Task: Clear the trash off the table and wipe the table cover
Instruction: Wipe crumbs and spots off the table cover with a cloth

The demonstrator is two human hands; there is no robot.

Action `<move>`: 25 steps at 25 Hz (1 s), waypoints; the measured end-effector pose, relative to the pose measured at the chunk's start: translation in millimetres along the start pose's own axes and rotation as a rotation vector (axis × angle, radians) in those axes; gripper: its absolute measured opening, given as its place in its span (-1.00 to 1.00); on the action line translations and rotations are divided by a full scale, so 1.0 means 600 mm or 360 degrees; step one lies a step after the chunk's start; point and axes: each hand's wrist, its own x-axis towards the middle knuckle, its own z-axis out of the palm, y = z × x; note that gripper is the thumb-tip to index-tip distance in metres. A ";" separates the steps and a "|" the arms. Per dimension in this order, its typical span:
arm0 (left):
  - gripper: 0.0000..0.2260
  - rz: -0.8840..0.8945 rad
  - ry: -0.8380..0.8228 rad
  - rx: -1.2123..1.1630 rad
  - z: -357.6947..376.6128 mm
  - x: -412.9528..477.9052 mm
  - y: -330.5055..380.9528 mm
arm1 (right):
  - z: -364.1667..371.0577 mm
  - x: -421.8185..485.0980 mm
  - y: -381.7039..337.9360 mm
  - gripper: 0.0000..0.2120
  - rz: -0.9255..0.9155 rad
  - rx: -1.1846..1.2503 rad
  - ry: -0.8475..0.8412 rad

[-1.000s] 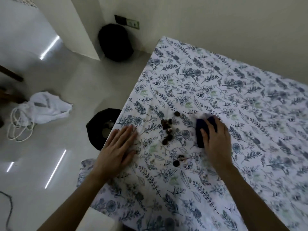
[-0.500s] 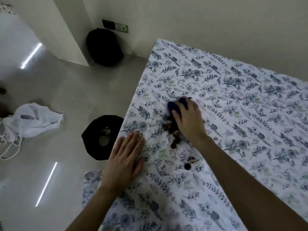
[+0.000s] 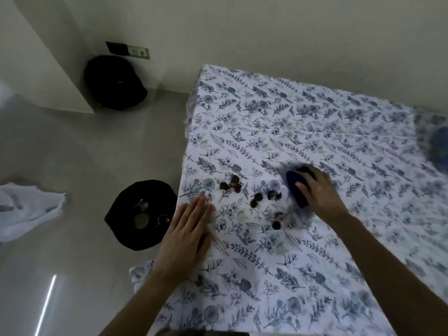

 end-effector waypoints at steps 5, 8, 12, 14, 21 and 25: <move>-0.45 0.0009 -0.0046 -0.0008 -0.001 -0.003 -0.001 | 0.058 -0.199 0.033 -0.34 0.0448 0.0034 0.0143; -0.45 -0.0020 -0.0076 -0.0001 -0.002 -0.002 0.002 | 0.107 -0.247 -0.034 -0.36 0.0748 0.0118 0.0258; -0.45 -0.0013 -0.0071 -0.0013 -0.003 -0.002 0.003 | 0.112 -0.207 -0.115 -0.34 0.1118 0.0339 0.0537; -0.44 -0.0012 -0.0060 -0.0030 -0.002 -0.001 0.002 | 0.112 -0.182 -0.139 -0.31 0.1128 0.0381 0.0500; -0.45 -0.0056 0.0052 0.0037 -0.005 -0.004 0.008 | 0.111 -0.085 -0.166 -0.36 0.1046 0.0385 0.0581; -0.49 -0.0239 0.0117 -0.0006 0.002 -0.014 0.021 | 0.109 -0.031 -0.191 -0.38 0.0723 0.0307 0.0546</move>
